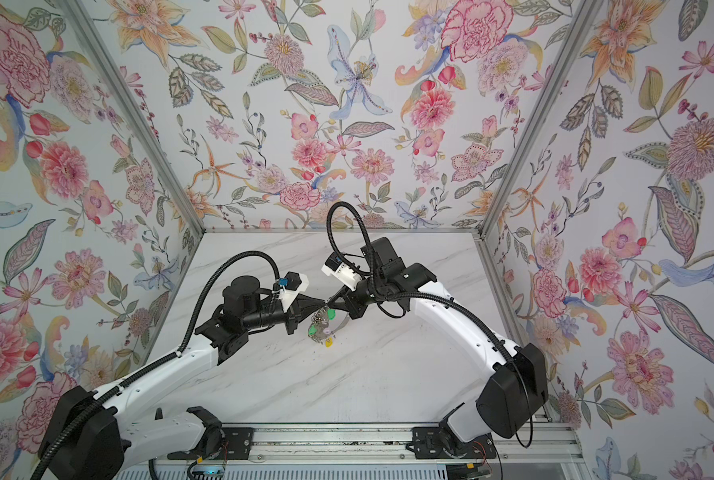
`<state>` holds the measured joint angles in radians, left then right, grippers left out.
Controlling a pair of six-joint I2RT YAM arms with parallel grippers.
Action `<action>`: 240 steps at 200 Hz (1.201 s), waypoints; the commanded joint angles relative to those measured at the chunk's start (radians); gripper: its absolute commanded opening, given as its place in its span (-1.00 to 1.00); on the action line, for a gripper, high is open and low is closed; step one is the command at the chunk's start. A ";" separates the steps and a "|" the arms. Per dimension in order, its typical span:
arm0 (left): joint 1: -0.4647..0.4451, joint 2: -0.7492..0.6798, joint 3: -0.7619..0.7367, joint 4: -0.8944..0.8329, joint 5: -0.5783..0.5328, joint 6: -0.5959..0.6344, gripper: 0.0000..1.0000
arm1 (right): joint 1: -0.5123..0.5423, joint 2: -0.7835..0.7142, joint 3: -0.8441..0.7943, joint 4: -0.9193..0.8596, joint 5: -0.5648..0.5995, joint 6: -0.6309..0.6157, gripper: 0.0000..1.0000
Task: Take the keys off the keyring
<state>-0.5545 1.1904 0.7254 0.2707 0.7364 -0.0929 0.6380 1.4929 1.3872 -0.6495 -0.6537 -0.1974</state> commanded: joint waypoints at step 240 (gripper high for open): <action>0.002 -0.080 -0.158 0.468 -0.142 -0.230 -1.00 | -0.024 0.005 -0.132 0.209 -0.092 0.149 -1.00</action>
<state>-0.5537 1.1660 0.5751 0.5724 0.6487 -0.2825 0.6128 1.4906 1.2846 -0.4416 -0.7074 -0.0654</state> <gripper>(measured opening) 0.051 0.049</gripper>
